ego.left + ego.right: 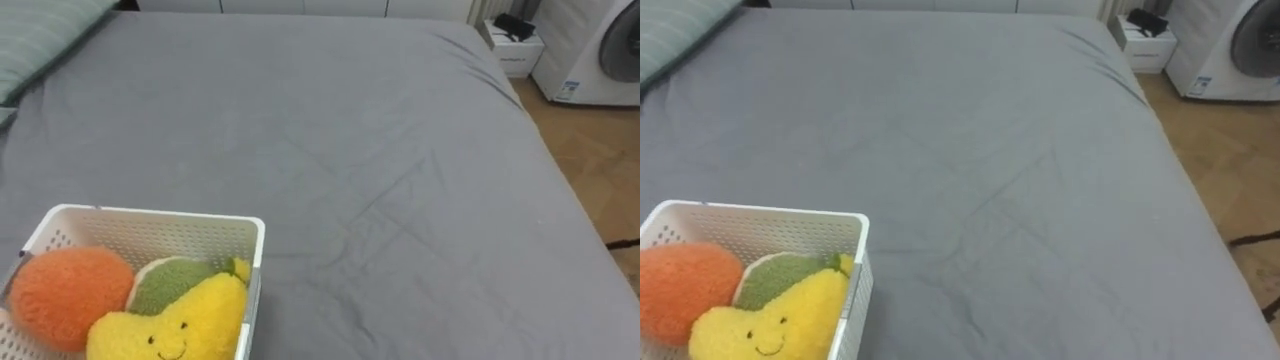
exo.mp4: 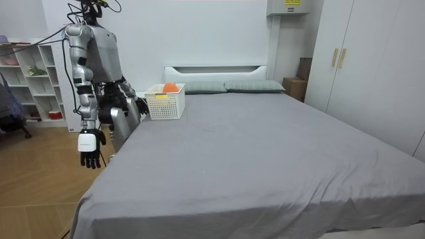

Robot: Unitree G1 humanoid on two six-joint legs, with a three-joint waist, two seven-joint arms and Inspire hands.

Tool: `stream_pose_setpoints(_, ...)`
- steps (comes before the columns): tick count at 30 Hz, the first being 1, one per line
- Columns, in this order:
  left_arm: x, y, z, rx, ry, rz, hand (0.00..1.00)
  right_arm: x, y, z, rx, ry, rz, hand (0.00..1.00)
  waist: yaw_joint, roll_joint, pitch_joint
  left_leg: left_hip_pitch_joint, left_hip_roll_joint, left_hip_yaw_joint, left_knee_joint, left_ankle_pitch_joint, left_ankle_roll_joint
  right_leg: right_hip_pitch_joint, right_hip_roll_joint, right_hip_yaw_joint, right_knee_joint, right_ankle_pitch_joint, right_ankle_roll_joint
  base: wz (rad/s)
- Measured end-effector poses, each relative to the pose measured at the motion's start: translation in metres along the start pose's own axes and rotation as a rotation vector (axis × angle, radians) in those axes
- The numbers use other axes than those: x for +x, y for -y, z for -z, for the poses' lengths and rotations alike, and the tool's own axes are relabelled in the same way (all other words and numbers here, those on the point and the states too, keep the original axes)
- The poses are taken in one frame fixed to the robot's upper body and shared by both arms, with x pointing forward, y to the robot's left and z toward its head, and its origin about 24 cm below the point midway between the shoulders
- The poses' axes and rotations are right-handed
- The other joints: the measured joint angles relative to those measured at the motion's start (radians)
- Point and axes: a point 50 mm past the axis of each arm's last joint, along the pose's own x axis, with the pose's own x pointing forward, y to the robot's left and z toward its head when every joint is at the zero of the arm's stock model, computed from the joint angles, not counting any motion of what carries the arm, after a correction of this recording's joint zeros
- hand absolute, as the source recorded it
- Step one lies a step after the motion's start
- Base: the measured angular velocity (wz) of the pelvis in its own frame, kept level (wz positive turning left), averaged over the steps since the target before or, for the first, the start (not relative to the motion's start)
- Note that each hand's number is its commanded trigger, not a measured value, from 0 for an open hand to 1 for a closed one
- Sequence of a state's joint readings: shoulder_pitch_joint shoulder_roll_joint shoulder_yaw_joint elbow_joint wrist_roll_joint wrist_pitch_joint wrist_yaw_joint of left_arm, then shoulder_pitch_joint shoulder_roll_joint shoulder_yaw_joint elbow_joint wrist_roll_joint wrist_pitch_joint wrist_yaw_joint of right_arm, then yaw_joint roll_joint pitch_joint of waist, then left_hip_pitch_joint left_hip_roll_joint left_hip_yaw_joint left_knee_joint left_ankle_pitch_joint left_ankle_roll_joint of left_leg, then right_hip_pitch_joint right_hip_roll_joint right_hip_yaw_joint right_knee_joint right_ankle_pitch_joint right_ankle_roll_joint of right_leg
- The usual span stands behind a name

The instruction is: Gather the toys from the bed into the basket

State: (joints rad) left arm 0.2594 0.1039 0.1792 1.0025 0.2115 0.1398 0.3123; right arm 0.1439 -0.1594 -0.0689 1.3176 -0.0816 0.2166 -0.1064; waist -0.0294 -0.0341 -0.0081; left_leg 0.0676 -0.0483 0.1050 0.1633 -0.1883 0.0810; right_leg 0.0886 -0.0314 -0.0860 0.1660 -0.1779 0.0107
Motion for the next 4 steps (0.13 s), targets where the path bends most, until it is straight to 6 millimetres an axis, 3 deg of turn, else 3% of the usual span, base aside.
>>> stream_pose_setpoints(4, -0.0009, 0.0004, 0.0079, 0.012, -0.039, 0.002, 0.0, -0.0003, -0.0024, 0.0005, -0.07, -0.012, -0.015, 0.0, 0.011, -0.001, 0.001, 0.0, 0.0, -0.002, -0.002, -0.001, 0.0, 0.001, 0.0, -0.002, 0.003, 0.001, -0.001, 0.0)
